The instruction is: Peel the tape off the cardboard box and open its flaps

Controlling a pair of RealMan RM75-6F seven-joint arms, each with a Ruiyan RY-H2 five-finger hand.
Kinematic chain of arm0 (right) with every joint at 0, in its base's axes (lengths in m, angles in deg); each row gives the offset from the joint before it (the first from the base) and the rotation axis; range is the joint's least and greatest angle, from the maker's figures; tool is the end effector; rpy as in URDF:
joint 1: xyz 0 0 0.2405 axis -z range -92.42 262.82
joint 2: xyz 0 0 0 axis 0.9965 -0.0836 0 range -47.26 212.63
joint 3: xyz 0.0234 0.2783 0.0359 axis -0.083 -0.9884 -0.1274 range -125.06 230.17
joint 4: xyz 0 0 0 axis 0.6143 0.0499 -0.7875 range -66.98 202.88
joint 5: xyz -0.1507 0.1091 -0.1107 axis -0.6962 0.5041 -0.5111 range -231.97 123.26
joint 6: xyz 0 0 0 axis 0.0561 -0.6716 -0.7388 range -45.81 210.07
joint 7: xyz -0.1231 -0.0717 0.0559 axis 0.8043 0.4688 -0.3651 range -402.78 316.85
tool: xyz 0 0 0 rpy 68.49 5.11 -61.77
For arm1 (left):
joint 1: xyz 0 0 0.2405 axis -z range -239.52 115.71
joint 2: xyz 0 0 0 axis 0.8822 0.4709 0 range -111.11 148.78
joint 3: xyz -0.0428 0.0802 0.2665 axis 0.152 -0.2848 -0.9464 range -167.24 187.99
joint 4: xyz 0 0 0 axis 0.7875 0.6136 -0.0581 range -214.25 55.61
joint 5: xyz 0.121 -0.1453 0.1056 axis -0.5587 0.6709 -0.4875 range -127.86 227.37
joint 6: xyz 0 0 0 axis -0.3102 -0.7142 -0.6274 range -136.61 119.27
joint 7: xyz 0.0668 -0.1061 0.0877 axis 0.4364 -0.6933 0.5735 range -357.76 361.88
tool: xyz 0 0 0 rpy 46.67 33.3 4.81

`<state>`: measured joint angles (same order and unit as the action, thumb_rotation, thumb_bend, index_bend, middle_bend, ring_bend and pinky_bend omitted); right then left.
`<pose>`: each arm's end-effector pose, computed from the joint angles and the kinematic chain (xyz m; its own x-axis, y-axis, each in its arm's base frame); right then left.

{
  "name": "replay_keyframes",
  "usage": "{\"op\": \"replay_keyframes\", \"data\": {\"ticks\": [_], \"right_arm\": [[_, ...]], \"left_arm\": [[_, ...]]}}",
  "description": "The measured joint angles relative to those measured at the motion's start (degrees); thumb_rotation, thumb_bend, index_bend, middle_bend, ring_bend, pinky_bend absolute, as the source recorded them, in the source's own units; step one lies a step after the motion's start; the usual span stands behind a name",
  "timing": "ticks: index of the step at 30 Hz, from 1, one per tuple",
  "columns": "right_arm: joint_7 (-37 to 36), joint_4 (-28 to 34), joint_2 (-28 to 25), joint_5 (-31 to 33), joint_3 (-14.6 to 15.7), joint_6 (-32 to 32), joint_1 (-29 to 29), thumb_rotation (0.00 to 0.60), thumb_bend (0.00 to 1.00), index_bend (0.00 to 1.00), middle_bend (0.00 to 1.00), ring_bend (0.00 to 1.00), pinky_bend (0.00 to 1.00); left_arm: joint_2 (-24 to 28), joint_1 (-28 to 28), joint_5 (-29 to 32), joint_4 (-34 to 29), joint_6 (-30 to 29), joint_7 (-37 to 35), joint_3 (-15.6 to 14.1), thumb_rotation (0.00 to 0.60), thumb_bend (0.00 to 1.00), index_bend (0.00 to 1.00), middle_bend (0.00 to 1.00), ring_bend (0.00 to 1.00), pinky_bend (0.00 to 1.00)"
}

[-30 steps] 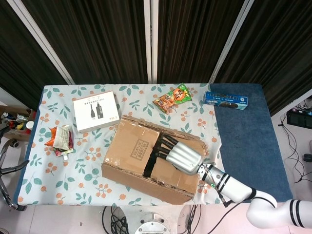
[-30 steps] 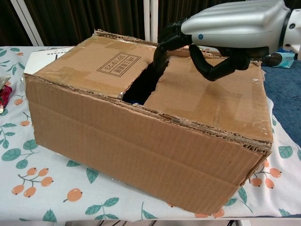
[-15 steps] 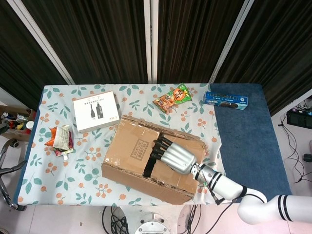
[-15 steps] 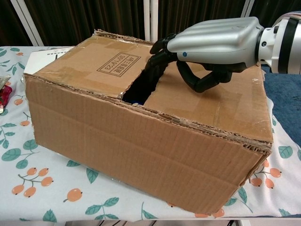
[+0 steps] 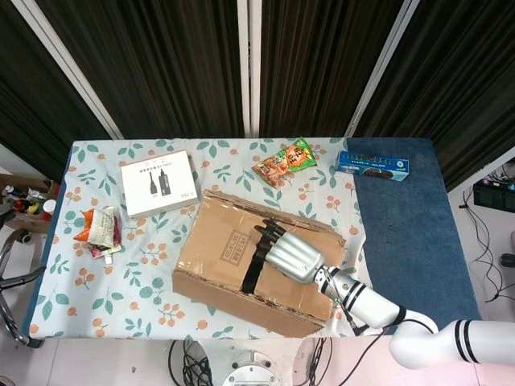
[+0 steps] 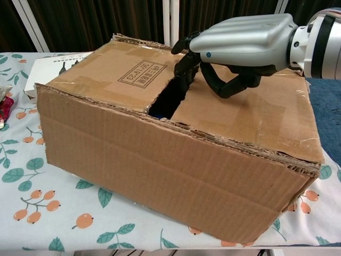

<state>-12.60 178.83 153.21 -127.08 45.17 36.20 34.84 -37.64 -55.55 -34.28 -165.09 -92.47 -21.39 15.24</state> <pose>-0.0705 -0.3116 0.0258 0.6873 -0.1559 0.7094 -0.5356 -0.7686 0.3500 -0.3612 0.2117 0.2328 0.2340 -0.0489 0.9710 0.9722 0.0022 -0.2342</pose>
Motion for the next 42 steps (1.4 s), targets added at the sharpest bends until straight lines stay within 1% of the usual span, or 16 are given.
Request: {"op": "replay_keyframes", "data": {"ticks": [6, 10, 13, 19, 26, 31, 35, 42], "right_arm": [[-2.3, 0.5, -1.3, -2.2, 0.0, -2.0, 0.7, 0.600, 1.00, 0.51, 0.42, 0.00, 0.00], [-4.0, 1.8, -3.3, -4.3, 0.0, -3.4, 1.5, 0.600, 1.00, 0.51, 0.43, 0.00, 0.00], [-5.4, 3.5, -5.8, -6.3, 0.2, -4.7, 2.5, 0.600, 1.00, 0.51, 0.44, 0.00, 0.00], [-9.4, 7.1, -12.0, -12.5, 1.2, -9.4, 6.0, 0.600, 1.00, 0.50, 0.46, 0.00, 0.00], [-15.9, 9.6, -19.9, -22.5, 3.9, -16.9, 11.9, 0.600, 1.00, 0.50, 0.46, 0.00, 0.00], [-20.5, 9.7, -23.9, -29.5, 6.2, -23.2, 16.2, 0.600, 1.00, 0.50, 0.46, 0.00, 0.00], [-24.4, 8.6, -26.7, -34.7, 8.0, -29.4, 20.2, 0.600, 1.00, 0.50, 0.46, 0.00, 0.00], [-30.9, 4.8, -30.2, -39.4, 11.1, -38.9, 27.5, 0.600, 1.00, 0.50, 0.48, 0.01, 0.00]], "left_arm": [[-0.1, 0.1, 0.0, -0.3, 0.3, 0.4, 0.0, 0.449, 0.00, 0.08, 0.13, 0.11, 0.19], [0.1, 0.3, -0.1, -0.9, 0.4, 0.9, 0.1, 0.448, 0.00, 0.08, 0.13, 0.11, 0.19], [0.3, 0.4, -0.2, -1.4, 0.3, 1.3, 0.2, 0.449, 0.00, 0.08, 0.13, 0.11, 0.19], [0.8, 0.7, -0.4, -3.0, 0.5, 2.1, 0.3, 0.447, 0.00, 0.08, 0.13, 0.10, 0.19], [1.5, 1.3, -0.9, -5.7, 0.5, 4.5, 0.4, 0.446, 0.00, 0.08, 0.13, 0.11, 0.19], [2.0, 1.9, -1.5, -8.2, 0.7, 6.7, 0.6, 0.448, 0.00, 0.07, 0.13, 0.11, 0.19], [2.6, 2.5, -1.9, -10.3, 0.8, 8.7, 0.8, 0.446, 0.00, 0.07, 0.13, 0.10, 0.19], [3.5, 3.2, -2.5, -13.7, 1.2, 11.9, 0.9, 0.448, 0.00, 0.07, 0.13, 0.10, 0.19]]}}
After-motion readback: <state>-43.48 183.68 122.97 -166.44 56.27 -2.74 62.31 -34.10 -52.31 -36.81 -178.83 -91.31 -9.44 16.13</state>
